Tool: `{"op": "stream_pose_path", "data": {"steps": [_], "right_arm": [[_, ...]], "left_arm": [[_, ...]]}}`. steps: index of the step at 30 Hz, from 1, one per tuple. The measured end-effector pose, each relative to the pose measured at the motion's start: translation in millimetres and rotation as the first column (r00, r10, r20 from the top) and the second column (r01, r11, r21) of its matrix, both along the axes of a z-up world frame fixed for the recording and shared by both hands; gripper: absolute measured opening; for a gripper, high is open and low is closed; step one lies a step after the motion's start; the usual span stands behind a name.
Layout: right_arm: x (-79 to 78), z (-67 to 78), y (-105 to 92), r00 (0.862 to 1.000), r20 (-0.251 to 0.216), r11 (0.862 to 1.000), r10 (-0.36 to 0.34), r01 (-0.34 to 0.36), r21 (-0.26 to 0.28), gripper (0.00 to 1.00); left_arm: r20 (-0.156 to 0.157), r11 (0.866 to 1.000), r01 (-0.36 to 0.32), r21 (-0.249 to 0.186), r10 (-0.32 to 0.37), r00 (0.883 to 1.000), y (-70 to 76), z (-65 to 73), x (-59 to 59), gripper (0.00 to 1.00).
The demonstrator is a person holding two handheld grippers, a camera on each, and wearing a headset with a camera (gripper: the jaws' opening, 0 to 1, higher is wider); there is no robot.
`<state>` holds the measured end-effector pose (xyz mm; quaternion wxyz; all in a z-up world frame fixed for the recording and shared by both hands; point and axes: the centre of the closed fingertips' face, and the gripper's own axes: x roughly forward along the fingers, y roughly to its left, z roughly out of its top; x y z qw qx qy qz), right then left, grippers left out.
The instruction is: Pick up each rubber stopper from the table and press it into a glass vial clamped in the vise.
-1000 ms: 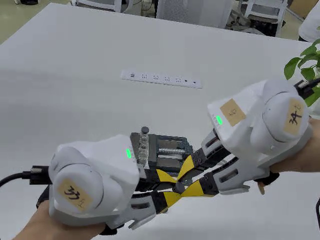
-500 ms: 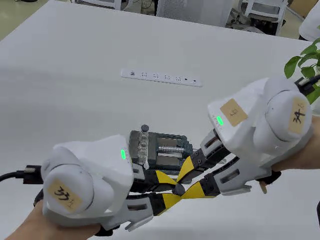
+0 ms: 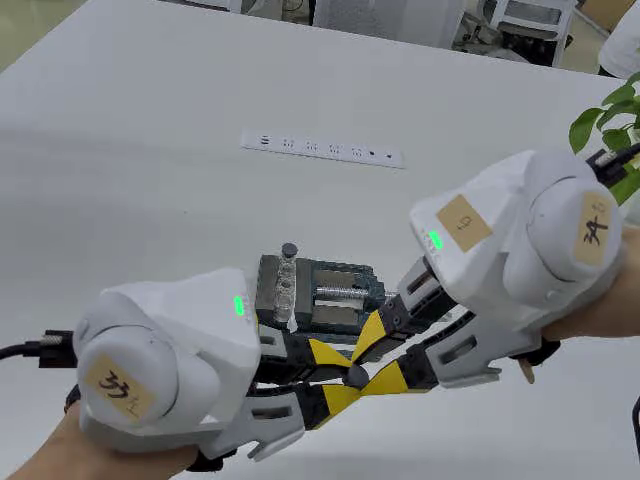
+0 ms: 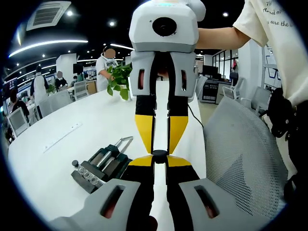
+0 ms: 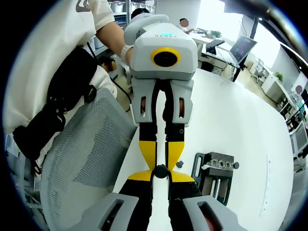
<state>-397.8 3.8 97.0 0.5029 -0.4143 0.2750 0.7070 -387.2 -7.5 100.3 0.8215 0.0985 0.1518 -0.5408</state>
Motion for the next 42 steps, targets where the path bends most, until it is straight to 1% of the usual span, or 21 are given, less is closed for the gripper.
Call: {"op": "stream_pose_path", "data": {"steps": [1,3,8,10,14,16,21,25,26,27,28,29,31,32,33,35,36,37,38,40,42], "right_arm": [[-0.1,0.1,0.0,1.0,-0.013,1.0,-0.014,0.014,0.001,0.06],[0.0,0.1,0.3,1.0,-0.015,1.0,-0.018,0.018,0.005,0.06],[-1.4,-1.9,1.0,1.0,-0.023,1.0,-0.021,0.021,-0.003,0.06],[-0.7,-2.4,1.5,0.999,-0.024,1.0,-0.026,0.026,-0.002,0.06],[-0.1,-1.4,3.0,0.999,-0.035,0.999,-0.037,0.037,0.004,0.06],[2.6,-0.3,3.9,0.998,-0.034,0.999,-0.049,0.049,0.011,0.06],[6.5,1.6,2.3,0.998,-0.03,0.998,-0.056,0.056,0.009,0.06],[8.4,1.9,1.0,0.998,-0.026,0.998,-0.057,0.057,0.005,0.06],[8.3,1.7,0.6,0.998,-0.029,0.998,-0.058,0.058,0.003,0.06],[8.8,1.4,0.5,0.998,-0.028,0.998,-0.057,0.057,0.003,0.06],[9.2,0.9,0.1,0.998,-0.027,0.998,-0.057,0.057,0.001,0.06],[9.4,0.4,-0.2,0.998,-0.027,0.998,-0.057,0.057,-0.002,0.06],[9.3,-0.3,-0.3,0.998,-0.026,0.999,-0.054,0.054,-0.003,0.06],[9.0,-0.5,-0.3,0.998,-0.028,0.999,-0.054,0.054,-0.004,0.06],[9.3,-0.7,-0.2,0.998,-0.028,0.999,-0.054,0.053,-0.004,0.06],[10.2,-1.1,-0.5,0.998,-0.028,0.999,-0.054,0.054,-0.006,0.06],[10.7,-1.2,-0.6,0.998,-0.027,0.999,-0.053,0.053,-0.006,0.06],[11.1,-1.4,-0.7,0.998,-0.027,0.999,-0.054,0.054,-0.006,0.06],[11.8,-1.4,-0.7,0.998,-0.027,0.999,-0.054,0.054,-0.006,0.06],[12.8,-1.4,-0.6,0.998,-0.026,0.998,-0.055,0.055,-0.007,0.06],[14.8,-1.5,-0.1,0.998,-0.025,0.998,-0.056,0.056,-0.006,0.06]], "left_arm": [[-0.008,1.0,-0.004,-0.009,0.004,1.0,0.1,-0.1,-0.3,0.04],[-0.001,1.0,-0.011,-0.014,0.011,1.0,0.4,-0.1,-0.2,0.04],[-0.011,1.0,-0.018,-0.022,0.018,1.0,-0.7,-1.2,-1.2,0.05],[-0.007,0.999,-0.024,-0.023,0.024,1.0,0.1,-1.7,-0.3,0.05],[-0.019,0.998,-0.042,-0.043,0.041,0.999,1.8,-1.5,0.6,0.06],[-0.026,0.997,-0.056,-0.053,0.055,0.998,2.8,-0.9,1.8,0.11],[-0.027,0.995,-0.089,-0.04,0.088,0.996,9.0,-4.3,7.1,0.21],[-0.029,0.991,-0.134,-0.022,0.134,0.991,18.2,-8.6,14.5,0.34],[-0.03,0.989,-0.149,-0.017,0.148,0.989,21.0,-10.0,16.6,0.39],[-0.03,0.986,-0.164,-0.012,0.163,0.986,23.8,-11.7,18.8,0.43],[-0.033,0.981,-0.196,0.003,0.196,0.98,29.5,-15.3,22.9,0.49],[-0.032,0.975,-0.222,0.015,0.223,0.974,33.9,-17.9,25.8,0.58],[-0.043,0.965,-0.261,0.03,0.262,0.964,41.8,-23.6,30.2,0.71],[-0.042,0.959,-0.283,0.035,0.284,0.958,45.7,-24.8,32.6,0.78],[-0.034,0.947,-0.319,0.036,0.32,0.947,52.0,-25.6,36.6,0.84],[-0.05,0.933,-0.359,0.027,0.36,0.931,60.6,-27.7,40.5,0.97],[-0.056,0.927,-0.374,0.027,0.375,0.925,64.3,-28.1,41.6,0.99],[-0.048,0.924,-0.382,0.023,0.383,0.923,68.3,-27.6,43.3,0.99],[-0.048,0.922,-0.387,0.022,0.388,0.921,74.9,-29.1,45.7,0.99],[-0.066,0.915,-0.404,0.02,0.404,0.912,82.9,-30.9,48.0,0.99],[-0.076,0.911,-0.412,0.012,0.412,0.908,88.6,-33.2,48.8,0.99]]}}
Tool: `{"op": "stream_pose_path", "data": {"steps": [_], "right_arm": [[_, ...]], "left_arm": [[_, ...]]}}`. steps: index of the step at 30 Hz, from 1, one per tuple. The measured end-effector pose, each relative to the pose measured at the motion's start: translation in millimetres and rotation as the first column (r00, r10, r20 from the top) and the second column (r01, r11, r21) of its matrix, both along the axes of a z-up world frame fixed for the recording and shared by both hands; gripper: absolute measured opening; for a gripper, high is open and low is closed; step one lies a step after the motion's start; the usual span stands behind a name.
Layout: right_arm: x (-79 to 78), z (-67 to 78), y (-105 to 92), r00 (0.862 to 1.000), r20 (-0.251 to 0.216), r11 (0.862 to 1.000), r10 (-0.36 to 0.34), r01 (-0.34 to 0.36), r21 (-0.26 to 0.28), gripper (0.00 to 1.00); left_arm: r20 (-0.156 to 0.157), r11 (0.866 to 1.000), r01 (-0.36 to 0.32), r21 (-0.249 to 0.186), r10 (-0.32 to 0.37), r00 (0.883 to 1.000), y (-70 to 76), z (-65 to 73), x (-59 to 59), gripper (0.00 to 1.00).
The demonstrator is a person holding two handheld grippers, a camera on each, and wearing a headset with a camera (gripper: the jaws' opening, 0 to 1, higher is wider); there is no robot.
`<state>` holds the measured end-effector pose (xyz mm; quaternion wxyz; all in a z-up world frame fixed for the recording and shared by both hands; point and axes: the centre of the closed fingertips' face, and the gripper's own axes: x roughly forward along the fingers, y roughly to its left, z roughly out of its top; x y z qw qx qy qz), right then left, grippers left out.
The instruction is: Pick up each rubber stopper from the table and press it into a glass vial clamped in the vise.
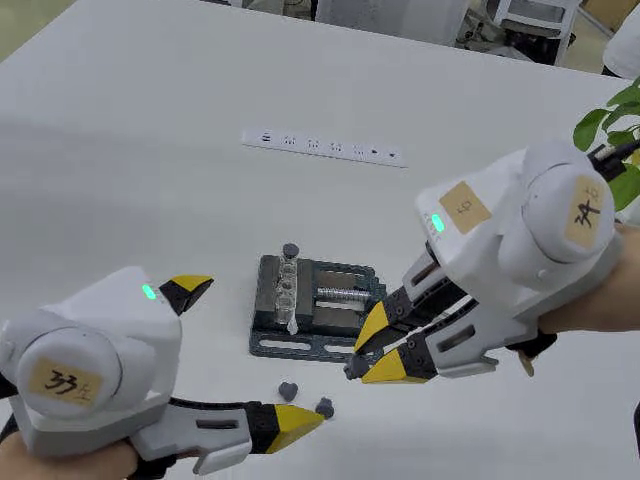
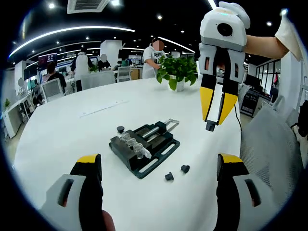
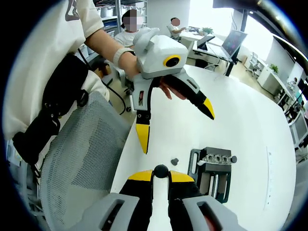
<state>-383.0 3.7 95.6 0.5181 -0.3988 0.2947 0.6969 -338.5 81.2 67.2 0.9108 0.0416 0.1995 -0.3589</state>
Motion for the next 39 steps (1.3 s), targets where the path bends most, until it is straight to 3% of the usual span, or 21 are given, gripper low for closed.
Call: {"op": "stream_pose_path", "data": {"steps": [12,25,30,33,39], "right_arm": [[30.0,-8.9,6.1,0.999,0.031,0.999,0.015,-0.014,-0.033,0.06],[85.7,-11.5,19.1,0.991,0.106,0.993,0.078,-0.068,-0.096,0.05],[105.8,-14.0,28.2,0.98,0.139,0.983,0.141,-0.122,-0.134,0.05],[117.1,-19.2,32.0,0.963,0.167,0.967,0.21,-0.179,-0.182,0.05],[129.8,-28.2,44.1,0.959,0.153,0.957,0.24,-0.208,-0.201,0.05]], "left_arm": [[-0.014,0.997,-0.072,-0.034,0.071,0.997,15.0,-4.5,1.0,0.99],[-0.027,0.995,-0.086,-0.052,0.084,0.996,19.5,-8.6,3.3,0.99],[-0.02,0.995,-0.089,-0.047,0.088,0.996,28.4,-10.2,9.1,0.99],[-0.021,0.994,-0.092,-0.052,0.091,0.996,27.9,-10.1,10.5,0.99],[-0.033,0.995,-0.078,-0.059,0.076,0.997,27.6,-12.3,12.4,0.99]]}}
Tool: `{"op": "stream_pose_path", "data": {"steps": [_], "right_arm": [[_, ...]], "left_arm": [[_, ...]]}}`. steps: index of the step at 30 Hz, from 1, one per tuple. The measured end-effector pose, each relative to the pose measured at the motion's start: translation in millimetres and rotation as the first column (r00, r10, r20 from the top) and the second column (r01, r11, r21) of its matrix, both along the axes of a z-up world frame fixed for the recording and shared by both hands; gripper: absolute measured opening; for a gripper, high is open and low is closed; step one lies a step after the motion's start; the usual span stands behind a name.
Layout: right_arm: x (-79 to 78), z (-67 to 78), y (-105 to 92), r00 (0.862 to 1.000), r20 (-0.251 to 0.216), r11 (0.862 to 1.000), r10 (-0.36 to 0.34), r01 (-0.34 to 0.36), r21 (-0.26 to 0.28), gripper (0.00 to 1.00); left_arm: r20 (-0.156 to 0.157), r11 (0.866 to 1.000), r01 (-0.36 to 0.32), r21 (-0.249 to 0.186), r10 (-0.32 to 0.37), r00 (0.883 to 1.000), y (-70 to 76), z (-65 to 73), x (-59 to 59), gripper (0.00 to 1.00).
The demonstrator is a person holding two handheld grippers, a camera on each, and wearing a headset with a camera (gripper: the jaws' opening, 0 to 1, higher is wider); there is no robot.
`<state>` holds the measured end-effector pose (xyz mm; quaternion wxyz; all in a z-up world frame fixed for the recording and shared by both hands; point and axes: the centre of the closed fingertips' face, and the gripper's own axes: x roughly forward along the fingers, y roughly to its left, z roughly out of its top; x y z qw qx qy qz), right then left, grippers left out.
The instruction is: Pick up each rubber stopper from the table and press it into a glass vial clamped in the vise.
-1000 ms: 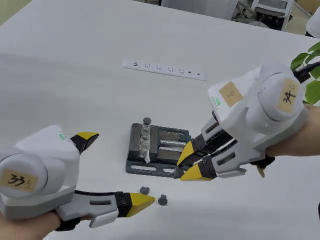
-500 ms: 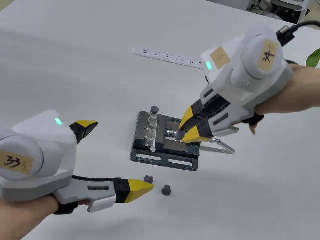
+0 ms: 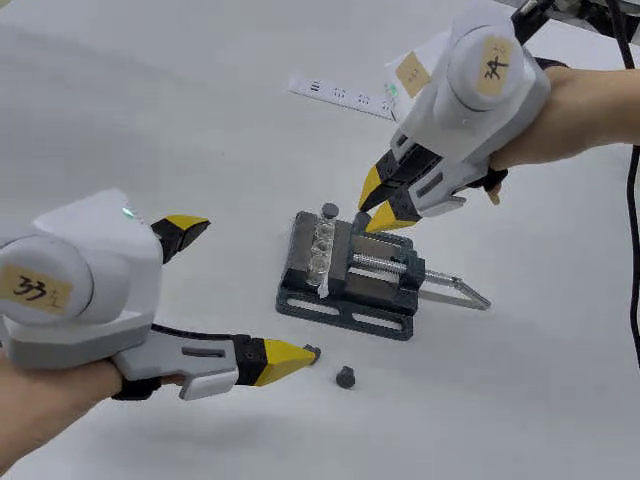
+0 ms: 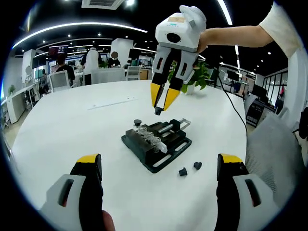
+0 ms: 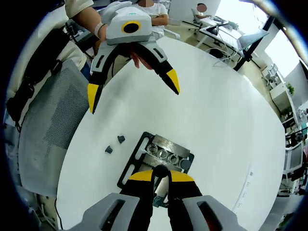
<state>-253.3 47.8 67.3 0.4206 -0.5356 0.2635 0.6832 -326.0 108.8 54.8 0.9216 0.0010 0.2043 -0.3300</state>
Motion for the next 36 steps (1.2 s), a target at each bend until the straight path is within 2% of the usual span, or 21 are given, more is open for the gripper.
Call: {"op": "stream_pose_path", "data": {"steps": [5,8,19,31,36], "right_arm": [[5.8,-5.9,4.4,0.999,0.008,0.999,0.044,-0.044,-0.031,0.05],[9.7,-9.5,6.7,0.996,0.029,0.996,0.079,-0.078,-0.051,0.05],[9.8,-21.6,19.0,0.989,0.043,0.988,0.139,-0.136,-0.068,0.04],[10.3,-27.6,20.5,0.987,0.05,0.986,0.153,-0.149,-0.072,0.04],[10.8,-30.0,21.5,0.987,0.043,0.985,0.153,-0.149,-0.083,0.04]], "left_arm": [[-0.009,1.0,0.01,0.008,-0.01,1.0,-3.4,0.1,-2.4,0.99],[-0.012,1.0,0.011,0.011,-0.011,1.0,-3.7,0.0,-2.3,0.99],[-0.017,1.0,0.009,-0.002,-0.009,1.0,-7.6,3.0,-2.8,0.99],[-0.027,1.0,0.006,-0.016,-0.007,1.0,-8.9,0.2,-5.3,0.99],[-0.017,1.0,-0.009,-0.014,0.008,1.0,-5.5,1.4,-2.6,0.99]]}}
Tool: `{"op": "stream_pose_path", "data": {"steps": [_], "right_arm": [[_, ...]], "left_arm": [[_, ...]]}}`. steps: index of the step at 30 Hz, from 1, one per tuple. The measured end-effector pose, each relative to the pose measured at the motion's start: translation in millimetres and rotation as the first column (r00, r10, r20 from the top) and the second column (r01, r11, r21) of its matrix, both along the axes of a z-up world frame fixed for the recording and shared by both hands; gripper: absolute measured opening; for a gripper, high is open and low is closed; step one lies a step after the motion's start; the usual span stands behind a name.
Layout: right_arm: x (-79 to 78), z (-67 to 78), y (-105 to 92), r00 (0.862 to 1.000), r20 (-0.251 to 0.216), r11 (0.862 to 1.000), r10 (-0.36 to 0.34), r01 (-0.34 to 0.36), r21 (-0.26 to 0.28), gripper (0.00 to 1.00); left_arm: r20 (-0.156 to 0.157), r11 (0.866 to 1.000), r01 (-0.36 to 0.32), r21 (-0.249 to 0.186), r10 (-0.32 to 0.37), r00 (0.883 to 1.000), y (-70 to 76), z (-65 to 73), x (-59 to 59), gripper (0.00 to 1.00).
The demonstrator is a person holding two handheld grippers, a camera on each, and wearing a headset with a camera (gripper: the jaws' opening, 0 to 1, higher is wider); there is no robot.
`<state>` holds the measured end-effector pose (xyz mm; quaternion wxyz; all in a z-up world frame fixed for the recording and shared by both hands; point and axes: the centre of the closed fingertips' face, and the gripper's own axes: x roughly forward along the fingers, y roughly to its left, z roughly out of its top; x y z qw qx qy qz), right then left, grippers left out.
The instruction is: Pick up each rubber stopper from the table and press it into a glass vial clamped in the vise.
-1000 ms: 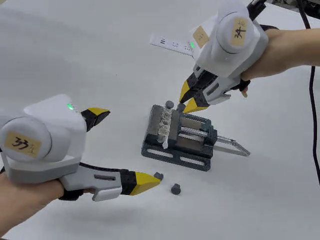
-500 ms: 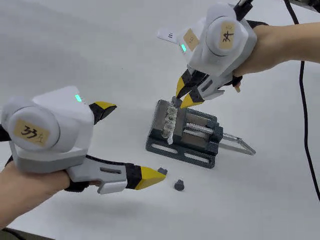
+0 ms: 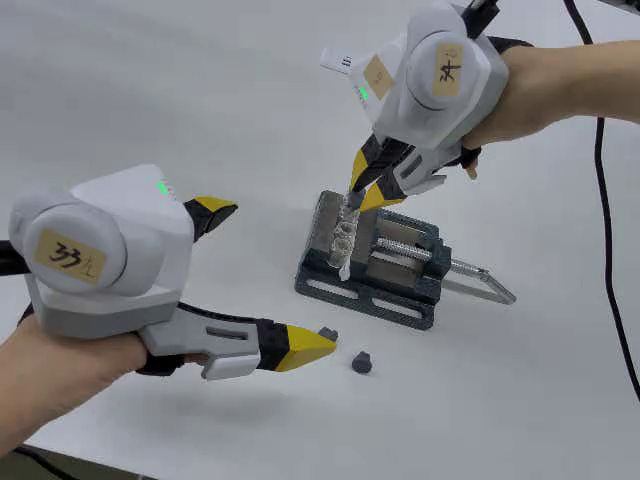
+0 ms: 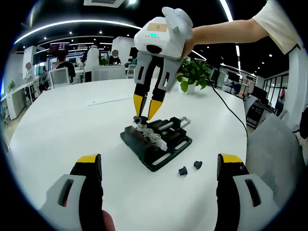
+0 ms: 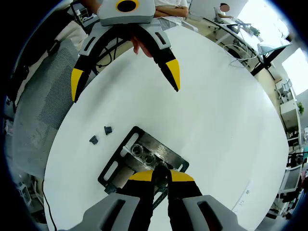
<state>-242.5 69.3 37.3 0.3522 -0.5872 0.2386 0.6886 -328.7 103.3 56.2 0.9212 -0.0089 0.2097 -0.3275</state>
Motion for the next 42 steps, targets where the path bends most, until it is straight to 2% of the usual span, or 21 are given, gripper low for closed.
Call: {"op": "stream_pose_path", "data": {"steps": [15,22,31,36,42], "right_arm": [[0.3,-6.0,-0.8,1.0,0.013,0.999,0.02,-0.02,-0.032,0.04],[-2.5,-6.5,0.0,1.0,0.021,0.997,0.017,-0.016,-0.078,0.04],[-0.6,-7.0,2.2,0.995,-0.001,0.987,-0.098,0.097,-0.13,0.03],[4.7,-7.3,2.3,0.983,-0.035,0.978,-0.178,0.173,-0.118,0.03],[3.1,-8.6,2.2,0.974,-0.041,0.971,-0.224,0.219,-0.1,0.03]], "left_arm": [[-0.012,1.0,0.011,-0.011,-0.011,1.0,-0.9,-4.9,-2.1,0.99],[-0.018,1.0,0.014,-0.018,-0.014,1.0,-2.6,-7.0,-2.6,0.99],[-0.02,1.0,0.015,-0.026,-0.016,1.0,-5.2,-8.3,-0.7,0.99],[-0.022,0.999,0.013,-0.034,-0.014,1.0,-5.6,-8.5,0.0,0.99],[-0.022,0.999,0.009,-0.039,-0.01,1.0,-3.5,-10.8,0.9,0.99]]}}
